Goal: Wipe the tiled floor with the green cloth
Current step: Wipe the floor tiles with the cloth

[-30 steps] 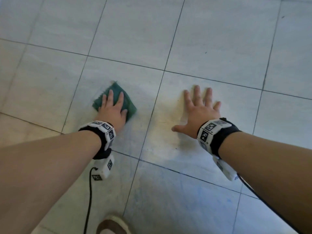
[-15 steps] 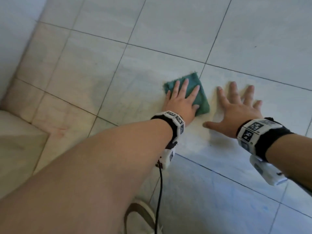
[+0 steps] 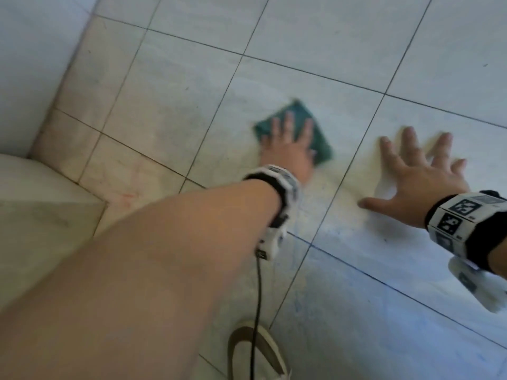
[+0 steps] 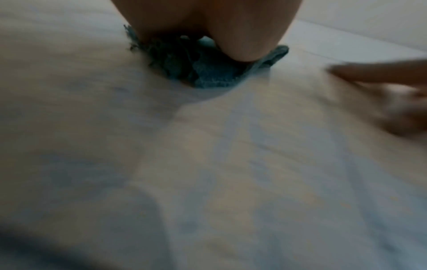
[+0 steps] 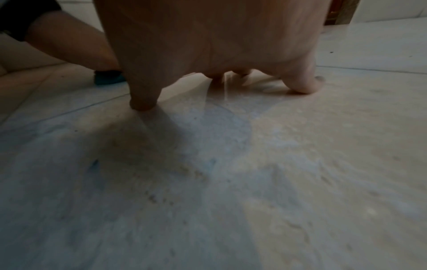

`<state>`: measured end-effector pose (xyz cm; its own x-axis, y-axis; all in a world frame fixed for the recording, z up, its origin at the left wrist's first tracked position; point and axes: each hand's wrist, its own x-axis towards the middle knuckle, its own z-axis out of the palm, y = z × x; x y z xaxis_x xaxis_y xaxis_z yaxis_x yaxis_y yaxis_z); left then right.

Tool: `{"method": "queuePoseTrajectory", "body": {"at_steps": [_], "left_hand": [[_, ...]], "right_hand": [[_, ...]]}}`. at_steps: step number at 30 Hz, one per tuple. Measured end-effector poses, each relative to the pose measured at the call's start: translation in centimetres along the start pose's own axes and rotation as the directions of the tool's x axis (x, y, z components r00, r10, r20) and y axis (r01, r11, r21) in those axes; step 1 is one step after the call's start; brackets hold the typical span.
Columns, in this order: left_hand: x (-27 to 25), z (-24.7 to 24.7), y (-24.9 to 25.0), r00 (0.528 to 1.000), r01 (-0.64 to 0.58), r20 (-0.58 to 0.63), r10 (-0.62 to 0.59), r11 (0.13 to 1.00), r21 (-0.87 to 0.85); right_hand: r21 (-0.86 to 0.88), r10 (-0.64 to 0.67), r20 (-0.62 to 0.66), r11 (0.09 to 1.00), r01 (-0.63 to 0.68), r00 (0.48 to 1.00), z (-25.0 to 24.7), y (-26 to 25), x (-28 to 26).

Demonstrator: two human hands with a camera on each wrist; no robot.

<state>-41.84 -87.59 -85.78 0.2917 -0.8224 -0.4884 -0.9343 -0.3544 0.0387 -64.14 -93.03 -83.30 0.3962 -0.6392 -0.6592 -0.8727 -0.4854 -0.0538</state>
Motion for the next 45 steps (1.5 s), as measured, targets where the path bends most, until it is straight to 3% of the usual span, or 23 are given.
{"method": "queuePoseTrajectory", "body": {"at_steps": [2, 5, 7, 9, 12, 15, 18, 21, 24, 26, 28, 30, 33, 35, 37, 39, 40, 42, 45], "left_hand": [[-1.3, 0.8, 4.8, 0.986, -0.164, 0.028, 0.164, 0.986, -0.010], [-1.0, 0.7, 5.3, 0.982, -0.186, 0.030, 0.186, 0.982, -0.010], [0.3, -0.1, 1.6, 0.997, -0.074, 0.010, 0.075, 0.997, -0.020], [1.3, -0.6, -3.6, 0.991, 0.137, 0.006, -0.137, 0.988, -0.072], [0.0, -0.1, -10.9, 0.897, 0.441, 0.053, -0.438, 0.886, -0.146], [-2.0, 0.5, -12.1, 0.852, 0.524, 0.087, -0.516, 0.840, -0.140], [-4.0, 1.7, -8.1, 0.927, 0.376, 0.041, -0.374, 0.925, -0.062], [-7.1, 3.3, -1.7, 0.996, 0.066, 0.054, -0.068, 0.997, 0.044], [-9.3, 4.5, 2.9, 0.982, -0.161, 0.111, 0.151, 0.983, 0.090], [-9.5, 4.6, 2.6, 0.978, -0.192, 0.101, 0.182, 0.977, 0.094], [-9.0, 4.6, -0.6, 0.992, -0.105, 0.074, 0.098, 0.989, 0.102], [-8.3, 4.3, -5.5, 0.988, 0.138, 0.066, -0.141, 0.989, 0.046], [-9.0, 4.1, -10.7, 0.859, 0.509, 0.120, -0.498, 0.854, -0.104], [-9.1, 4.5, -9.8, 0.833, 0.553, 0.106, -0.544, 0.824, -0.121], [-9.1, 4.9, -6.4, 0.888, 0.459, 0.075, -0.453, 0.883, -0.100], [-9.6, 5.4, -1.5, 0.973, 0.224, 0.051, -0.223, 0.975, -0.006], [-10.3, 5.7, 1.2, 0.994, 0.091, 0.057, -0.092, 0.996, 0.023], [-12.0, 6.6, 6.0, 0.992, -0.097, 0.083, 0.094, 0.995, 0.033], [-12.8, 7.2, 8.4, 0.980, -0.176, 0.096, 0.172, 0.984, 0.039]], "right_hand": [[-0.018, 0.003, -0.005, 1.000, -0.003, 1.000, 0.1, 0.0, 0.0], [-0.019, 0.001, 0.000, 1.000, -0.001, 1.000, -0.2, 0.0, -0.1], [-0.017, -0.009, -0.006, 1.000, 0.009, 1.000, -0.1, 0.1, -0.1], [-0.014, -0.015, -0.010, 1.000, 0.015, 1.000, 0.0, 0.3, -0.2], [-0.005, -0.013, -0.004, 1.000, 0.013, 1.000, 0.1, 0.2, -0.2], [-0.011, -0.017, -0.010, 1.000, 0.017, 1.000, 0.2, 0.2, 0.0], [-0.005, -0.023, -0.024, 1.000, 0.023, 0.999, 0.2, 0.1, 0.0], [-0.008, -0.033, -0.027, 0.999, 0.033, 0.999, 0.2, 0.2, 0.1], [-0.021, -0.032, -0.025, 0.999, 0.032, 0.999, 0.3, 0.4, 0.2], [-0.023, -0.033, -0.021, 0.999, 0.033, 0.999, 0.2, 0.3, 0.2], [-0.013, -0.034, -0.015, 0.999, 0.034, 0.999, 0.1, 0.3, 0.2], [-0.009, -0.029, -0.012, 1.000, 0.029, 1.000, 0.1, 0.5, 0.2], [-0.024, -0.033, -0.016, 0.999, 0.033, 0.999, 0.4, 0.5, 0.3], [-0.024, -0.036, -0.022, 0.999, 0.035, 0.999, 0.5, 0.6, 0.4], [-0.015, -0.036, -0.021, 0.999, 0.035, 0.999, 0.4, 0.5, 0.2], [-0.015, -0.035, -0.020, 0.999, 0.034, 0.999, 0.3, 0.5, 0.3], [-0.016, -0.033, -0.015, 0.999, 0.033, 0.999, 0.3, 0.6, 0.4], [-0.017, -0.042, -0.008, 0.999, 0.042, 0.999, 0.2, 0.8, 0.4], [-0.031, -0.078, 0.003, 0.996, 0.078, 0.997, -0.1, 1.7, 0.3]]}}
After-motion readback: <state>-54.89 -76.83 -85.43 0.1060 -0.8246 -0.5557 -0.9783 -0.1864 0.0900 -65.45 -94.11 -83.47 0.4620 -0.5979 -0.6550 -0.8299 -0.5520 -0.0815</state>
